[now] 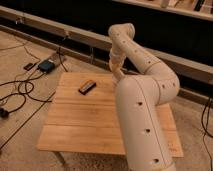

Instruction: Place the white sponge in the ceramic cup

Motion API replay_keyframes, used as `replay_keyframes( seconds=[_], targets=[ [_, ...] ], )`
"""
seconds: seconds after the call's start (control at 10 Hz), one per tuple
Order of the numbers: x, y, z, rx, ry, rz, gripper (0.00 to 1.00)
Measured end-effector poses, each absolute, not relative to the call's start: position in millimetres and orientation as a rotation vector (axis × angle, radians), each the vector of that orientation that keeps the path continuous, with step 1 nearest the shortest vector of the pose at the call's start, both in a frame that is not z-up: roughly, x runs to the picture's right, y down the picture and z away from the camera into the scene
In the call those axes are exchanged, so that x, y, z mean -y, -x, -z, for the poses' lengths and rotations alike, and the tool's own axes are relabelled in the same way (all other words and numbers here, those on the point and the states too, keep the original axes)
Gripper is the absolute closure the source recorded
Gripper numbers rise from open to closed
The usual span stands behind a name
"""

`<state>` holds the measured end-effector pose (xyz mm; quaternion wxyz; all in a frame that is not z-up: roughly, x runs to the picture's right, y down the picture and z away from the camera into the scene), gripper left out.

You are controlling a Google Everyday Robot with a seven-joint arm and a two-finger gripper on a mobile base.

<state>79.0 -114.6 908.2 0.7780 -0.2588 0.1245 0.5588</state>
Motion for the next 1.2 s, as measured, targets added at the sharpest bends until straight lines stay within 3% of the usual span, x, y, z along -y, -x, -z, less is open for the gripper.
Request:
replay_keyframes(
  seconds=[1.2],
  targets=[
    [83.6,-81.9,-918.9,-0.117,0.624,-1.174,1.00]
  ],
)
